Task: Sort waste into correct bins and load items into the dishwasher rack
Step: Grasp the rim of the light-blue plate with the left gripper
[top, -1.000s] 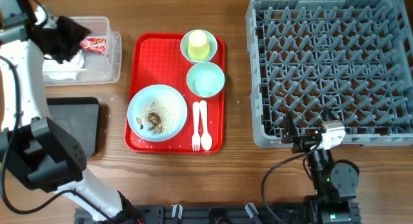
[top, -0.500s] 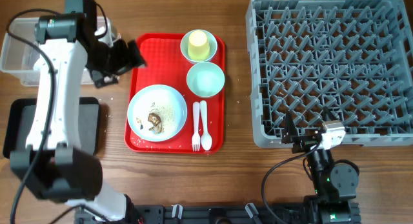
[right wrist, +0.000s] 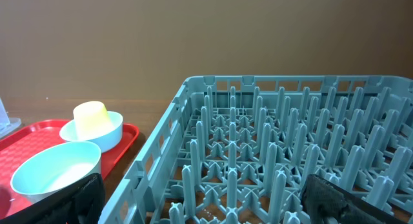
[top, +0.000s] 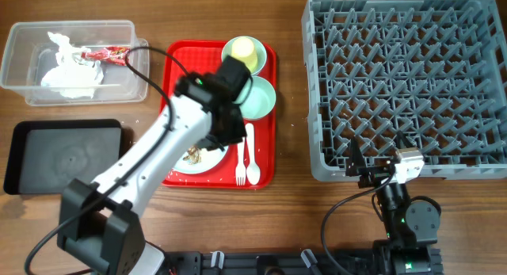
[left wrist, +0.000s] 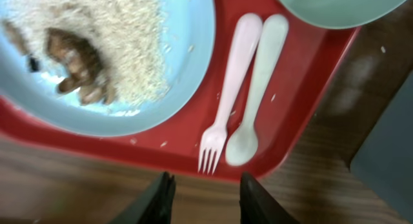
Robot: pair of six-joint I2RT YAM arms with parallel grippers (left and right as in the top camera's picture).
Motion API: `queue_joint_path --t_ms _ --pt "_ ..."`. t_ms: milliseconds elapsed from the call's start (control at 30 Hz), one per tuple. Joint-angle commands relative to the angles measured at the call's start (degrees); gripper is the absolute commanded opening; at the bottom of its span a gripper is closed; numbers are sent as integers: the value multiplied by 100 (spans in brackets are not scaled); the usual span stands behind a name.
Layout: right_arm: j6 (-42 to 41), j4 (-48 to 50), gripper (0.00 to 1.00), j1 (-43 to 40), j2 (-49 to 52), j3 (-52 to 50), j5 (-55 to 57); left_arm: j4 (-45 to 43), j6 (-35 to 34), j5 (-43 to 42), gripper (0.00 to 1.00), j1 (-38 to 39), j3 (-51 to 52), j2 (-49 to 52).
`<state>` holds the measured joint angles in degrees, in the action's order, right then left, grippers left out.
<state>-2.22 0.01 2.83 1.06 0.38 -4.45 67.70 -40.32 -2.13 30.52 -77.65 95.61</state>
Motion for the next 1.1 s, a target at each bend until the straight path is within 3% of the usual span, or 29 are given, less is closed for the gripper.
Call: queue_joint_path --t_ms 0,167,433,533,733,833,1067 --pt "72 13 100 -28 -26 -9 48 -796 -492 577 31 315 708 2" --pt "70 13 100 -28 -26 -7 48 -1561 -155 1189 24 522 1377 7" --pt "70 13 100 -28 -26 -9 48 -2463 415 1698 35 522 1971 20" --pt "70 13 100 -28 -26 -9 48 -2935 636 1650 34 522 2083 20" --pt "72 13 100 -28 -26 -7 48 -3161 866 1659 34 522 2083 214" --pt "70 11 100 -28 -26 -9 48 -3211 861 1657 25 522 2083 476" --pt "70 11 100 -28 -26 -9 48 -3281 859 1674 26 501 2085 520"
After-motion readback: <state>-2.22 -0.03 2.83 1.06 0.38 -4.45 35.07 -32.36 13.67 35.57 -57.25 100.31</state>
